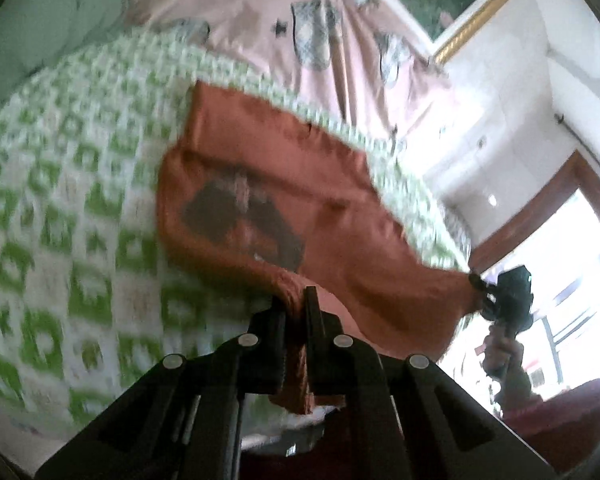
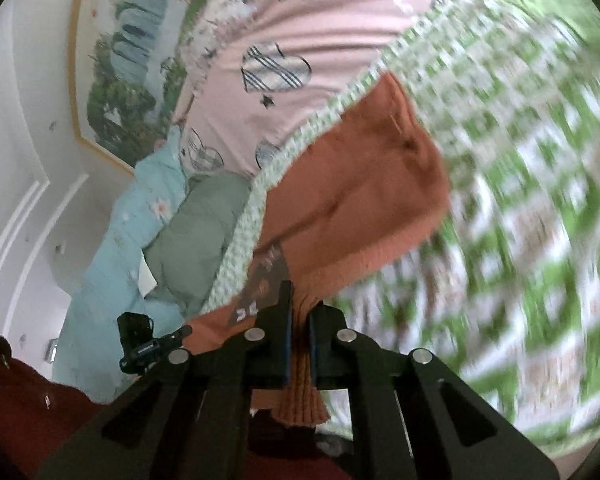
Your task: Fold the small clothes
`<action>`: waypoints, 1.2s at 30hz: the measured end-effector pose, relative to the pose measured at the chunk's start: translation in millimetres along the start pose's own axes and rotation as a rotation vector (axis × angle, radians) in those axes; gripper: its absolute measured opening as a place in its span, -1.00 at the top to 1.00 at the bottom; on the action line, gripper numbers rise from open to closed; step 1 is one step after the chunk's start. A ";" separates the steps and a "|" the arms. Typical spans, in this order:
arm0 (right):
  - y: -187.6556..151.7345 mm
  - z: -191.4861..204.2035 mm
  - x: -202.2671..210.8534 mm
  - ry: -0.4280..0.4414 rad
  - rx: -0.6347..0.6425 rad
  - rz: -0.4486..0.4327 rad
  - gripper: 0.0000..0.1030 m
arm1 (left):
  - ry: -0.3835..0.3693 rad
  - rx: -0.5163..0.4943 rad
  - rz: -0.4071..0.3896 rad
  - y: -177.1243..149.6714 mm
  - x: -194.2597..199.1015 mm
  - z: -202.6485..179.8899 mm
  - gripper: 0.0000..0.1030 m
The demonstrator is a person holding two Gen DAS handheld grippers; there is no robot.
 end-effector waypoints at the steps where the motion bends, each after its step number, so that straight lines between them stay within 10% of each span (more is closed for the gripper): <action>1: 10.1 5.2 -3.1 0.004 0.006 -0.019 0.86 | -0.002 0.002 -0.024 9.8 -1.2 -0.7 0.89; 10: 106.7 5.5 -56.1 -0.048 -0.006 -0.131 0.86 | 0.069 -0.006 -0.183 112.2 -46.0 23.9 0.90; 20: 199.5 -30.4 -146.2 -0.262 -0.022 -0.112 0.86 | 0.182 -0.036 -0.137 199.5 -140.3 78.4 0.90; 30: 220.2 -74.0 -225.8 -0.412 -0.034 0.009 0.84 | 0.293 0.064 -0.022 217.4 -215.5 158.6 0.87; 36: 210.4 -76.5 -195.3 -0.441 -0.077 -0.035 0.56 | 0.268 0.080 -0.014 197.5 -200.1 150.0 0.65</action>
Point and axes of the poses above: each gripper's, at about its wrist camera, not at the fingertips, and x roughly against the way its jaws point, z to its left, y to its top, the point moved 3 cm from there along -x, roughly the way its jaws point, and after that the axes turned 10 degrees about -y, right-handed, at the moved point
